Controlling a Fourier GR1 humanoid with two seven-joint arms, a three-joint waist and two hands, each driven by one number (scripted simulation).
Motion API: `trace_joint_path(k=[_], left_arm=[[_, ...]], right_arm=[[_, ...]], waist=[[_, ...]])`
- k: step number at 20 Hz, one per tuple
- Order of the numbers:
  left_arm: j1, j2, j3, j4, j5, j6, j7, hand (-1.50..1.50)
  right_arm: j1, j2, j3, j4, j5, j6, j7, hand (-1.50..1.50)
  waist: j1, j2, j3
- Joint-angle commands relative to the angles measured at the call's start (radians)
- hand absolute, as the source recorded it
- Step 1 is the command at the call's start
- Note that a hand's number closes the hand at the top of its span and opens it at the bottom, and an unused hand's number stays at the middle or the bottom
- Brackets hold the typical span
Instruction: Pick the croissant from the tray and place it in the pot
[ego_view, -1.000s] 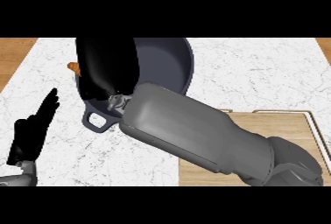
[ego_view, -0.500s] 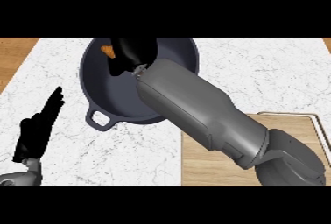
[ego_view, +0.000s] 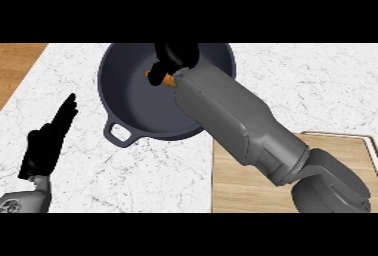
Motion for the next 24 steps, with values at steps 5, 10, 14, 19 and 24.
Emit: trace_joint_path(k=[5, 10, 14, 19, 24], left_arm=[[0.009, -0.037, -0.041, -0.009, -0.042, 0.030, 0.007, 0.00], [-0.017, -0.011, -0.015, 0.002, -0.022, 0.008, 0.019, 0.00], [-0.013, -0.007, 0.004, 0.016, -0.010, 0.006, 0.002, 0.00], [0.053, -0.014, 0.010, -0.035, -0.006, 0.012, 0.011, 0.00], [0.027, 0.010, 0.041, -0.041, 0.013, -0.008, 0.058, 0.00]], right_arm=[[0.018, 0.000, -0.047, 0.071, -0.116, -0.042, -0.178, -1.50], [0.030, 0.000, -0.158, -0.052, -0.233, -0.226, -0.303, -1.50], [0.069, 0.000, -0.221, -0.106, -0.346, -0.294, -0.410, -1.50], [0.090, 0.000, -0.234, -0.110, -0.496, -0.188, -0.477, -1.50], [0.190, 0.000, -0.215, -0.147, -0.593, -0.126, -0.590, -1.50]], waist=[[0.003, -0.001, 0.001], [0.001, -0.002, 0.003], [-0.008, -0.005, 0.002], [-0.035, -0.020, 0.002], [-0.074, -0.028, 0.002]])
